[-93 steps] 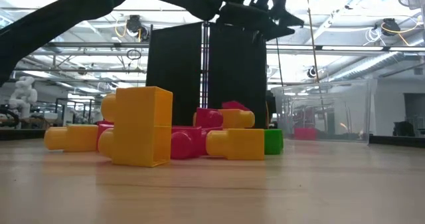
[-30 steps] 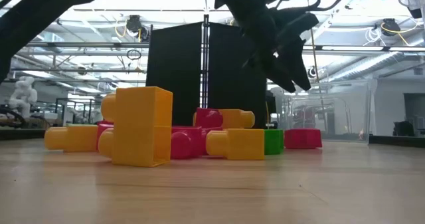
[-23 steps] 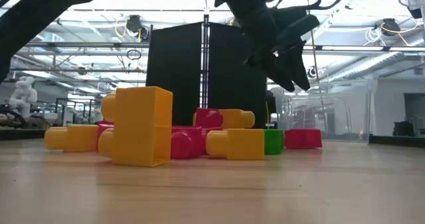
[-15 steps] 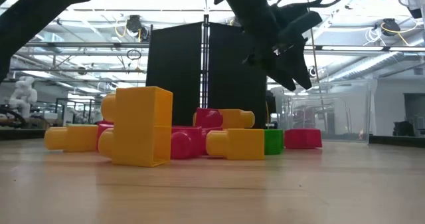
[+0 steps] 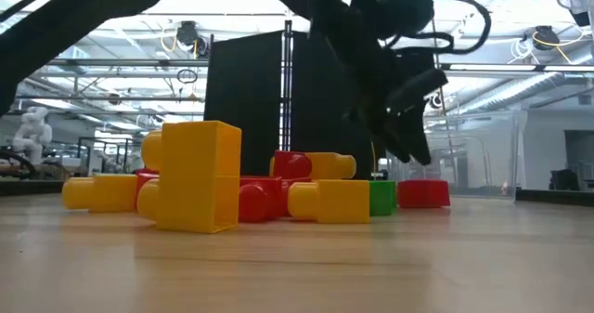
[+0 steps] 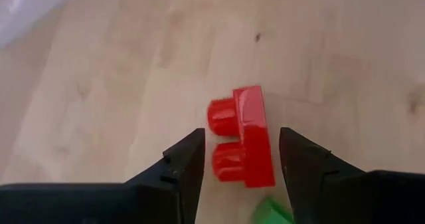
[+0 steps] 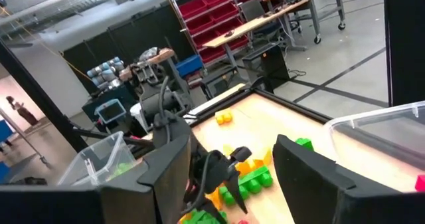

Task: Sort blocks
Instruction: Put the red game piece into the top transparent bin

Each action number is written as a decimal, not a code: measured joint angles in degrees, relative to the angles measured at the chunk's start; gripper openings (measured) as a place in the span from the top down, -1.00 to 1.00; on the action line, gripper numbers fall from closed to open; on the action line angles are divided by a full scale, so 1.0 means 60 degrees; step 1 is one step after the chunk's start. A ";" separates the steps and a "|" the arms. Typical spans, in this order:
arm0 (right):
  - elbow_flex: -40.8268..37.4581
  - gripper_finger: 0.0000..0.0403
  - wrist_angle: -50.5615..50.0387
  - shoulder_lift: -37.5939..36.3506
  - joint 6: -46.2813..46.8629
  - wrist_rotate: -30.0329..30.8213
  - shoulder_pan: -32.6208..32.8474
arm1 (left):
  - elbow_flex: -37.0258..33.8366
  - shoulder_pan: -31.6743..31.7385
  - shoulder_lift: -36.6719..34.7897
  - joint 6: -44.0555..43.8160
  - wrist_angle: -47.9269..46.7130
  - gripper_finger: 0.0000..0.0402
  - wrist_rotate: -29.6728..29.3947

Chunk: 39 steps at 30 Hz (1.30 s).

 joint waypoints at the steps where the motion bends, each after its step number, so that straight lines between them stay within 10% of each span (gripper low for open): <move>1: 0.0000 -0.03 -0.0004 0.0000 0.0003 0.0014 0.0000 | 0.0000 -0.0014 0.0094 0.0000 0.0135 0.23 0.0028; 15: 0.0000 -0.03 -0.0182 0.0000 0.0078 -0.0006 0.0000 | 0.0034 0.0021 0.0866 -0.0032 0.0338 0.25 0.0241; 26: 0.0000 -0.03 -0.0178 0.0000 0.0334 0.0012 0.0000 | 0.0033 0.0035 0.0946 0.0433 0.0347 0.93 0.0584; 39: 0.0000 -0.03 -0.0175 0.0000 0.0417 0.0037 0.0000 | 0.1177 0.0029 0.1047 0.0182 -0.0164 0.93 0.0907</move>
